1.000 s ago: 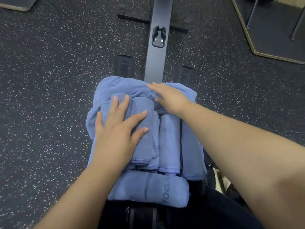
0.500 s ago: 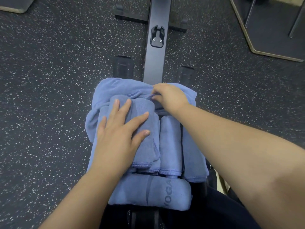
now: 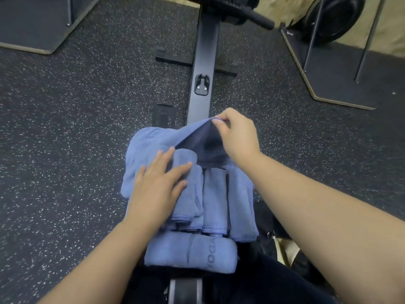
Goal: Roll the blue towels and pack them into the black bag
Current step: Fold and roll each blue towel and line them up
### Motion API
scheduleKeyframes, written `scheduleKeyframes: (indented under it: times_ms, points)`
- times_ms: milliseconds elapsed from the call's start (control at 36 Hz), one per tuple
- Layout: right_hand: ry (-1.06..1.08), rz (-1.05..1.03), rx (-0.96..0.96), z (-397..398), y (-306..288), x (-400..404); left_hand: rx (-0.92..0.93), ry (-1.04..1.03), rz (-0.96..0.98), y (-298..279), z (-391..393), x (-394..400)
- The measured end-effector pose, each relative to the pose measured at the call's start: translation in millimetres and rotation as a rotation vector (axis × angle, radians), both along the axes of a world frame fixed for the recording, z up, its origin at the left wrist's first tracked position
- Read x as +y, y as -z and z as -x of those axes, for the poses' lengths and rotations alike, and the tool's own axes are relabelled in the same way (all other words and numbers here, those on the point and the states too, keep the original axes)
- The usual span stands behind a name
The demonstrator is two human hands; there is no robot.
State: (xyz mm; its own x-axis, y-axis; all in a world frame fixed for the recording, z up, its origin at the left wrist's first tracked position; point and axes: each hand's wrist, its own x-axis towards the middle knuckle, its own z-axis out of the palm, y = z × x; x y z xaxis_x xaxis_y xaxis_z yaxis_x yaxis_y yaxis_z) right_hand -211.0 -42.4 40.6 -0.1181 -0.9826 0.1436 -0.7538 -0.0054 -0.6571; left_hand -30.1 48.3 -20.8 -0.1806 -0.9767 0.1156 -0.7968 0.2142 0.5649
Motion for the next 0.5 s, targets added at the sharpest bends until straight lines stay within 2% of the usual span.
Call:
scheduleKeyframes:
  times_ms: [111, 194, 333, 500]
  points:
    - [0.026, 0.045, -0.047, 1, -23, 11, -0.088, 0.053, 0.051, -21, 3, -18]
    - [0.031, 0.063, -0.064, -1, -39, 17, -0.199, 0.099, -0.003, -42, 10, -35]
    - [0.032, 0.090, -0.049, -6, -58, 25, -0.485, 0.108, -0.045, -70, 19, -56]
    - [0.026, 0.112, -0.040, -6, -78, 34, -0.585, 0.039, -0.177, -86, 8, -67]
